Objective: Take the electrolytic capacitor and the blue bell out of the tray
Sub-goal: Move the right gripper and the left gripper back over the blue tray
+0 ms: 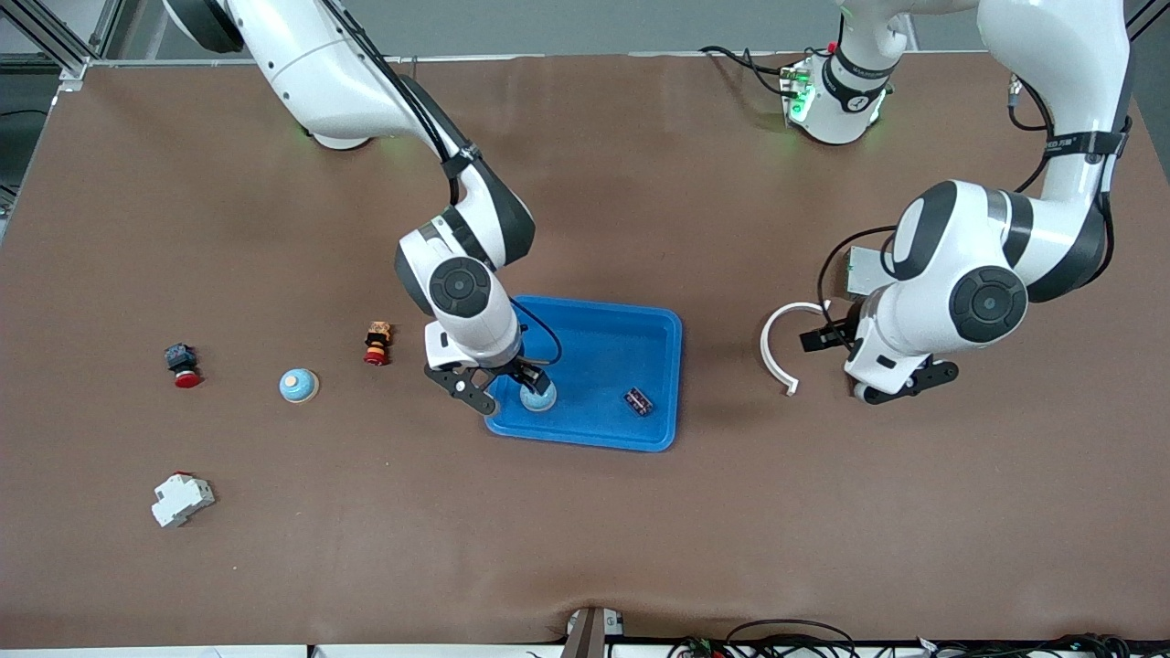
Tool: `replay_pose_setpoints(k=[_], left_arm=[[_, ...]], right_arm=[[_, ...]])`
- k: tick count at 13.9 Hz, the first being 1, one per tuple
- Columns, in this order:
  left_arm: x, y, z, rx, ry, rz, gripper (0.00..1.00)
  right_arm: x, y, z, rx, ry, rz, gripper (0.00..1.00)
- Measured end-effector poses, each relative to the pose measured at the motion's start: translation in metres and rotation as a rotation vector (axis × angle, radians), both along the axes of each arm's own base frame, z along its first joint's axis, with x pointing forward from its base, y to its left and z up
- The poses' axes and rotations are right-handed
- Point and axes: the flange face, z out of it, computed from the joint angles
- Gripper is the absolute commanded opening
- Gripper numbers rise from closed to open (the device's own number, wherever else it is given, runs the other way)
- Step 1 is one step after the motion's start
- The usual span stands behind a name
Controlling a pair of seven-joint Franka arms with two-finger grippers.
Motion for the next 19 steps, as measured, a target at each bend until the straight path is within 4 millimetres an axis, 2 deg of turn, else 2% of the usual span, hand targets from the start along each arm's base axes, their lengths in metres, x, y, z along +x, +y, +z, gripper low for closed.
replay_pose_setpoints(k=[1, 3, 7, 10, 12, 14, 19], left_arm=[[0.000, -0.014, 0.006, 0.002, -0.006, 0.065, 1.00], [-0.001, -0.043, 0.004, 0.024, -0.001, 0.161, 1.00], [0.004, -0.107, -0.016, 0.050, 0.004, 0.301, 1.00], [0.022, -0.145, -0.032, 0.028, -0.041, 0.454, 1.00], [0.033, -0.159, -0.047, -0.003, -0.071, 0.507, 1.00], [0.040, -0.167, -0.061, -0.033, -0.098, 0.541, 1.00], [0.053, -0.195, -0.085, -0.157, -0.207, 0.651, 1.00]], right_arm=[[0.003, 0.001, -0.002, 0.000, -0.001, -0.003, 1.00], [0.004, 0.002, -0.005, -0.001, 0.001, -0.008, 1.00], [0.005, 0.011, -0.004, 0.007, -0.009, -0.026, 1.00], [0.005, 0.020, 0.005, 0.013, -0.018, -0.046, 1.00], [0.003, 0.022, 0.000, -0.002, -0.016, -0.038, 1.00], [0.004, 0.025, -0.013, -0.018, -0.014, -0.030, 1.00], [0.010, 0.028, -0.031, -0.034, -0.022, -0.028, 1.00]])
